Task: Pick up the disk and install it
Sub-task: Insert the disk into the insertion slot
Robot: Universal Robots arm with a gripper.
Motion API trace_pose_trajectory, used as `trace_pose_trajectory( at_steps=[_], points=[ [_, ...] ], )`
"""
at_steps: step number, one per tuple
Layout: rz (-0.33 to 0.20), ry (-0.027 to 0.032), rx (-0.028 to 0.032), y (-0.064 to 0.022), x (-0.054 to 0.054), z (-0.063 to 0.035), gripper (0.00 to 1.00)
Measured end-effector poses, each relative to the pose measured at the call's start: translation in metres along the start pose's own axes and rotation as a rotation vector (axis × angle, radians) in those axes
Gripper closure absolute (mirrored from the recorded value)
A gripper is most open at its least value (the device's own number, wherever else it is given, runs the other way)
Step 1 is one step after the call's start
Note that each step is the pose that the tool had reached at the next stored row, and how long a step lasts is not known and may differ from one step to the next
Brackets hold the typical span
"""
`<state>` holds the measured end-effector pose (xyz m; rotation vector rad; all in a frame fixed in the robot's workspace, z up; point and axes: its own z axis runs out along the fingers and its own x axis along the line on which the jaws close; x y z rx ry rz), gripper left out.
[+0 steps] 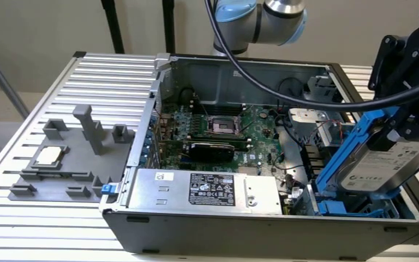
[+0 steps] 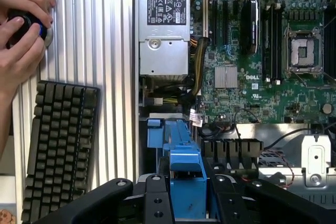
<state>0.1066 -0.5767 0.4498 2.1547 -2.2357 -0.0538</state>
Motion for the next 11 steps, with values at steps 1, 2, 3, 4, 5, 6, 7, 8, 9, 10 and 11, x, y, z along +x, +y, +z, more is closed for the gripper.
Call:
trace_pose_trajectory(
  at_steps=[1,2,3,4,5,6,7,8,9,10,11],
  points=[
    [0.0,0.0,0.0,-0.0001,0.0003,0.0008,0.67],
    [0.0,0.0001,0.0,-0.0002,0.0004,0.0015,0.67],
    [0.0,0.0003,0.0,-0.0002,0.0006,0.002,0.67],
    [0.0,0.0003,0.0,-0.0003,0.0007,0.0025,0.67],
    [0.0,0.0003,0.0,-0.0003,0.0007,0.0028,0.67],
    [0.0,0.0001,0.0,-0.0003,0.0008,0.0032,0.67],
    [0.0,0.0001,0.0,-0.0004,0.0009,0.0037,0.67],
    [0.0,0.0001,0.0,-0.0004,0.0009,0.0044,0.67],
    [0.0,0.0003,0.0,-0.0004,0.001,0.0051,0.67],
    [-0.001,0.0002,0.0,-0.0005,0.001,0.0058,0.67],
    [-0.001,0.0002,0.0,-0.0005,0.001,0.0065,0.67]
  ],
)
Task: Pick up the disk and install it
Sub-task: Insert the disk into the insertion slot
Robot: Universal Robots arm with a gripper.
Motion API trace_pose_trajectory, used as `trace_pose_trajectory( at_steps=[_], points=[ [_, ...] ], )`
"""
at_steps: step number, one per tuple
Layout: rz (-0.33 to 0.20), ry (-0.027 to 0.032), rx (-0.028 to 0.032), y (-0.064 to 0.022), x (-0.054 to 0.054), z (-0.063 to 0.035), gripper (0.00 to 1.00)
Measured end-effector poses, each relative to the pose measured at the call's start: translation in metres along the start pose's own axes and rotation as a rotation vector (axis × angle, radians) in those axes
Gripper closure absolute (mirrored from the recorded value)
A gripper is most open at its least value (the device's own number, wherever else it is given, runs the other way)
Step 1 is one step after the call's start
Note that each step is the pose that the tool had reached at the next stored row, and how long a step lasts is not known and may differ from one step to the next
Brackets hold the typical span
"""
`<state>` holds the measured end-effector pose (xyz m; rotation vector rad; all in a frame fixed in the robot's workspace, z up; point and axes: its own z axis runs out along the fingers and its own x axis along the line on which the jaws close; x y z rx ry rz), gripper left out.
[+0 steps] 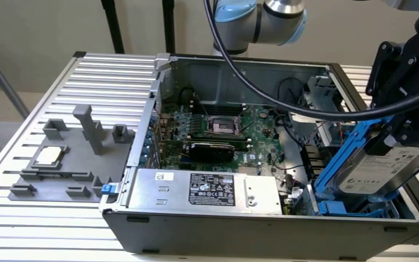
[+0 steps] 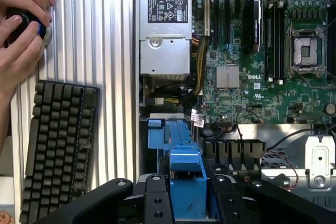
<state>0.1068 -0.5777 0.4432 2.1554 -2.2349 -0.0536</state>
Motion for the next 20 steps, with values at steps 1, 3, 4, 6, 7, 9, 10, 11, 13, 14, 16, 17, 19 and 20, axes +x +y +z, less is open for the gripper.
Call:
trace_pose_trajectory(
  at_steps=[1,3,4,6,7,9,10,11,13,14,16,17,19,20],
  points=[
    [0.0,0.0,0.0,0.0,0.0,0.0006,0.67],
    [-0.001,0.0,0.0,-0.0001,0.0,0.0018,0.67],
    [-0.001,0.0,0.0,-0.0001,0.0,0.0024,0.67],
    [-0.002,0.0001,0.0,-0.0002,0.0,0.0034,0.67],
    [-0.003,0.0002,0.0,-0.0002,0.0,0.0039,0.67],
    [-0.005,0.0002,0.0,-0.0002,0.0,0.005,0.67],
    [-0.006,0.0003,0.0,-0.0003,0.0,0.0054,0.67],
    [-0.007,0.0003,0.0,-0.0003,0.0,0.0058,0.67],
    [-0.009,0.0004,0.0,-0.0003,0.0,0.0066,0.67],
    [-0.011,0.0004,0.0,-0.0004,0.0,0.007,0.67],
    [-0.013,0.0006,0.0,-0.0004,-0.0001,0.0078,0.67],
    [-0.014,0.0005,0.0,-0.0004,-0.0001,0.0082,0.67],
    [-0.017,0.0007,0.0,-0.0004,-0.0005,0.0089,0.67],
    [-0.018,0.0009,0.0,-0.0005,-0.0008,0.0093,0.67]
  ],
)
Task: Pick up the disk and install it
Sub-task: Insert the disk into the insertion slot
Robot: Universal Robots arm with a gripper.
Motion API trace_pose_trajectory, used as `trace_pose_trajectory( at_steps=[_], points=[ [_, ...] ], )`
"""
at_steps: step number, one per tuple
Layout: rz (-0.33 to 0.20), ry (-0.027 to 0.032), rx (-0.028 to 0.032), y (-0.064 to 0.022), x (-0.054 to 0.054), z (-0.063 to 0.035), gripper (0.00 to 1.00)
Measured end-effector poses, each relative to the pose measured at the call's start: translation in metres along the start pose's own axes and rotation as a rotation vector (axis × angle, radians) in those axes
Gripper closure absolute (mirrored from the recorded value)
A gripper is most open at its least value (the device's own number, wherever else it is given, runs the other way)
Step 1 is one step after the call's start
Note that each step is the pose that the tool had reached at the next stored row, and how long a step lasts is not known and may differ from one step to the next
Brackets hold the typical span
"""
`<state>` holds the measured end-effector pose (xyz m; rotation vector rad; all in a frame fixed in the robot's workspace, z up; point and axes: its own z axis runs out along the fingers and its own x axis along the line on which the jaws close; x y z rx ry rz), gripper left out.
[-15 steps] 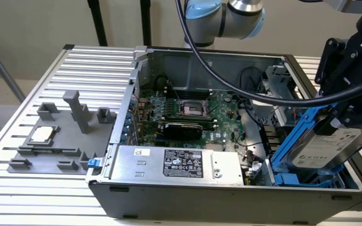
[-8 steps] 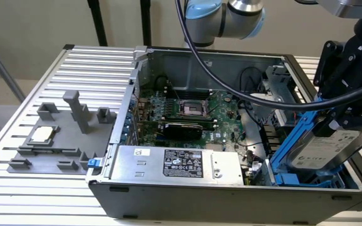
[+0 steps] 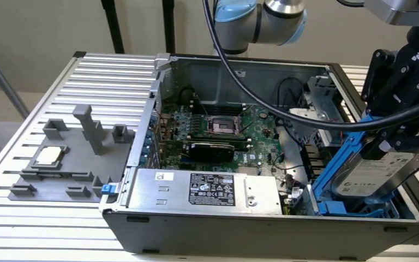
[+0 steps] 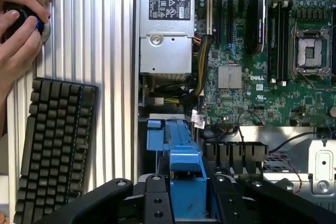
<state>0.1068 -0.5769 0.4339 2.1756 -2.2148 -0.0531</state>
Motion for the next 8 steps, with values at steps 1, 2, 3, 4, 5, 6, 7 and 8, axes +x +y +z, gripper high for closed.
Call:
trace_pose_trajectory(
  at_steps=[1,2,3,4,5,6,7,8],
  points=[
    [-0.001,0.0,0.0,0.0,-0.0003,0.0004,0.67],
    [-0.002,0.0001,0.0,0.0,-0.0007,0.0007,0.67],
    [-0.003,0.0003,0.0,0.0,-0.0011,0.001,0.67],
    [-0.004,0.0002,0.0,0.0,-0.0015,0.0014,0.67],
    [-0.005,0.0003,0.0,0.0,-0.0018,0.0016,0.67],
    [-0.006,0.0002,0.0,0.0,-0.0022,0.0019,0.67],
    [-0.007,0.0002,0.0,0.0,-0.0025,0.0021,0.67],
    [-0.007,0.0002,0.0,0.0,-0.0027,0.0024,0.67]
  ],
)
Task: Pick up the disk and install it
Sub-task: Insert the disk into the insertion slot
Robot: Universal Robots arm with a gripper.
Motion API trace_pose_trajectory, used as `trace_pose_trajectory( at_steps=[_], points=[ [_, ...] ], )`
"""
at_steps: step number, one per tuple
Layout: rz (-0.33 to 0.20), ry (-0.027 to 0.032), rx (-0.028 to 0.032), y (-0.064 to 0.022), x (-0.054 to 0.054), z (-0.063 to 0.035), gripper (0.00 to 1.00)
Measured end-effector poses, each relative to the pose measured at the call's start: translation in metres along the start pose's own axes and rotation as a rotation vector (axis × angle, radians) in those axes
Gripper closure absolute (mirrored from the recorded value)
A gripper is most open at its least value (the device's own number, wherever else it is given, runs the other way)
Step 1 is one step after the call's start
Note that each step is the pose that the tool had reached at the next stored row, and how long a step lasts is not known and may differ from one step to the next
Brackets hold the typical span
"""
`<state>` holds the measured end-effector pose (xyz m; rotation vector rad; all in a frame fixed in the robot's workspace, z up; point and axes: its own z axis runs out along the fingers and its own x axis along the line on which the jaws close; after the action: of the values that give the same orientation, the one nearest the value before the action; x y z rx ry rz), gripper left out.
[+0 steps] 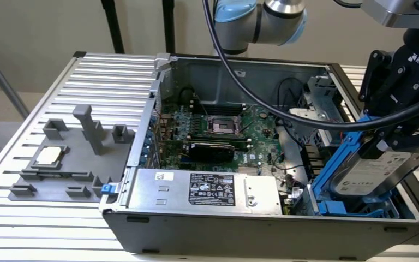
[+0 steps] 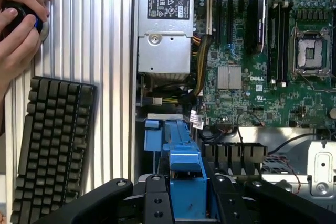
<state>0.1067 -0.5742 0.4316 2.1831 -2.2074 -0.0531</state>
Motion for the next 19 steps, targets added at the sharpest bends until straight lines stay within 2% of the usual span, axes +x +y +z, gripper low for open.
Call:
trace_pose_trajectory(
  at_steps=[13,19],
  points=[
    [0.0,-0.0002,0.0,-0.0003,-0.0002,0.0053,0.67],
    [-0.001,-0.0036,0.0,-0.0004,-0.0001,0.0084,0.67]
  ],
)
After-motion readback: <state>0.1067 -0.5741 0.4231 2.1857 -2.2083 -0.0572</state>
